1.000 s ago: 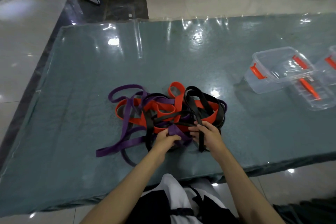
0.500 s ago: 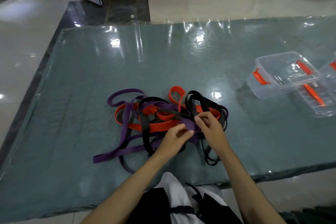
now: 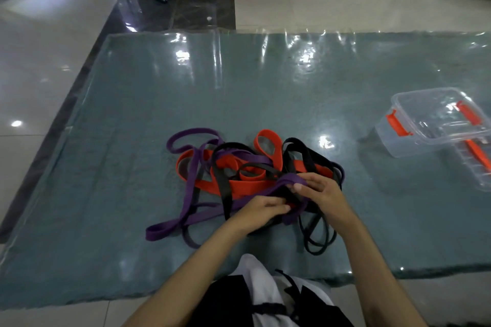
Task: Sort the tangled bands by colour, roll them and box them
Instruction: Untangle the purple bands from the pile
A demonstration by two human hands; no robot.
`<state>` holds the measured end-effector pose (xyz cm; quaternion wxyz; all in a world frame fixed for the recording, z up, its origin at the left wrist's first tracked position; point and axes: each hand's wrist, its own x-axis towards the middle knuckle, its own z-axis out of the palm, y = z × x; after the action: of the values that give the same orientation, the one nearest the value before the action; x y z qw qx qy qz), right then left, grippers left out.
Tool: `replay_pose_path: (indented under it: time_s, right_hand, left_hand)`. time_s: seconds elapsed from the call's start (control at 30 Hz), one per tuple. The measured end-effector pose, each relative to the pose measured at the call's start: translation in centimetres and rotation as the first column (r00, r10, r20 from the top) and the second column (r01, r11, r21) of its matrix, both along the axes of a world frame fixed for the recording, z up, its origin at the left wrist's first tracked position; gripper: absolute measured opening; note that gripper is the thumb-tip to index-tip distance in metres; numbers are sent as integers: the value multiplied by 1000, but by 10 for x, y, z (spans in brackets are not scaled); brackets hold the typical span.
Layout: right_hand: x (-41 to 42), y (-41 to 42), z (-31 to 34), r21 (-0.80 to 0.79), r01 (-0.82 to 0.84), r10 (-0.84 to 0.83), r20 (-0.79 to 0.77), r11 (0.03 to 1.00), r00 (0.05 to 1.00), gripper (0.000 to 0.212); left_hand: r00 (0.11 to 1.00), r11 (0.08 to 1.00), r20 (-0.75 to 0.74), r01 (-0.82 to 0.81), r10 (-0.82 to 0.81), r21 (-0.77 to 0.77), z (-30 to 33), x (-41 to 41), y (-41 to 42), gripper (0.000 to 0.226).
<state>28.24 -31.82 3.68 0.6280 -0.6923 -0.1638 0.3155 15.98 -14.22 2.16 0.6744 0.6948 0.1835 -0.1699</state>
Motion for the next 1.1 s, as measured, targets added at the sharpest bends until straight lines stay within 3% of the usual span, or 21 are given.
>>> replay_pose_path:
  time_s: [0.1,0.23,0.3,0.37,0.43,0.5,0.63,0.7,0.8,0.93,1.1]
  right_hand:
    - [1,-10,0,99,58,-50,-81,993,995,43]
    - [-3,-11,-3,251,95,-51,-178,963,983,51]
    - [-5,-8,-1,292,89,-32,-194,952,980,45]
    - [-5,-3,4,303,55,-2,-172,951,985,43]
    - [-5,4,10,303,29,19,-154,953,988,44]
    - [-4,11,17,292,12,28,-135,956,990,43]
    - [-4,19,24,129,91,-92,-1,987,996,25]
    - [-3,15,22,23,233,-234,90,972,968,14]
    - [-3,5,24,16,365,-363,139,931,921,13]
    - [-4,6,44,10,286,-283,181,958,942,16]
    - [-8,30,75,52,156,-163,201,986,966,18]
  left_hand:
    - [985,983,-57,-155,162,102,-11,-9,27,11]
    - [936,904,104,-352,336,243,0,-14,49,15]
    - [929,882,204,-361,310,303,4,-12,56,18]
    - [963,928,234,-205,135,310,10,-11,57,40]
    - [976,942,215,-50,-24,331,13,-8,51,55]
    - [970,919,238,-49,-49,392,10,-6,43,41]
    - [926,864,362,-268,108,426,12,-7,53,11]
    - [870,816,435,-418,232,399,18,-9,67,11]
    - [815,762,452,-539,364,358,30,-11,86,17]
    - [839,796,453,-483,301,366,43,-13,94,29]
    - [958,834,282,-116,-50,540,54,-13,88,37]
